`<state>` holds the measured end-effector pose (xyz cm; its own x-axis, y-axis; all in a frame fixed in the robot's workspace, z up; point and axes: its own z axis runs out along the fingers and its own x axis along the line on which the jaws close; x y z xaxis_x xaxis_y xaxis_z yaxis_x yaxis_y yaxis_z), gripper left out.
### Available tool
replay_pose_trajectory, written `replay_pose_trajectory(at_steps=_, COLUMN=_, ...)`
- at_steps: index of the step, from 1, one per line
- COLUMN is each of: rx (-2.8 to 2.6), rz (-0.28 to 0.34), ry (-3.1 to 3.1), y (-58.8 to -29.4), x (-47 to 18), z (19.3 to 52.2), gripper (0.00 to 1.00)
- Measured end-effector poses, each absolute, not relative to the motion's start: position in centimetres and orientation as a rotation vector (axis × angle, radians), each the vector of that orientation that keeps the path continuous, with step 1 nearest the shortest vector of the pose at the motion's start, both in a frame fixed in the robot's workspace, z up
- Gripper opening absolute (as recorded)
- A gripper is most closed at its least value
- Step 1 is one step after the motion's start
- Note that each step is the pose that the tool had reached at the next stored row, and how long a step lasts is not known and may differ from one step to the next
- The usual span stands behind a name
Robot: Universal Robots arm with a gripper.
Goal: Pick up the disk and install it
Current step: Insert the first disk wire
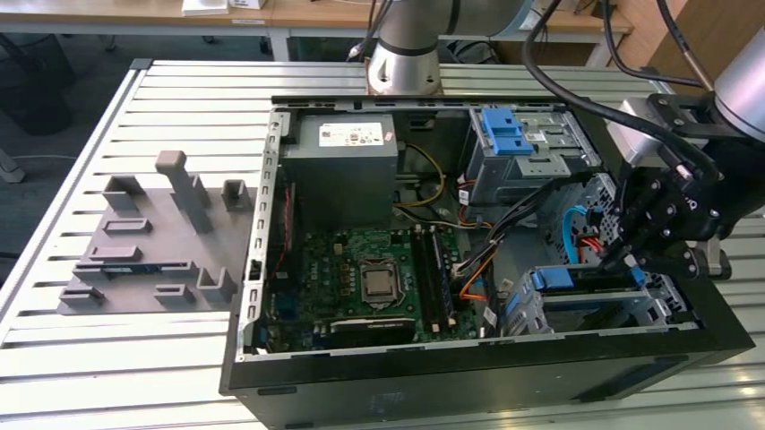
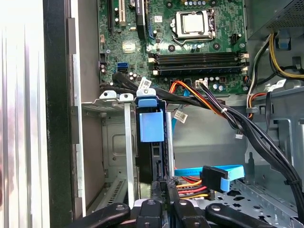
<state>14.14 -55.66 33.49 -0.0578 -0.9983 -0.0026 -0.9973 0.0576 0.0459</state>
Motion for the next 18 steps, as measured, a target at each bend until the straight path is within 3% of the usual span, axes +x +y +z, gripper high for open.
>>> replay_pose_trajectory(at_steps=18, rx=2.133, rz=-0.060, ry=-2.260, y=-55.69, x=14.17, z=33.07, gripper=0.16)
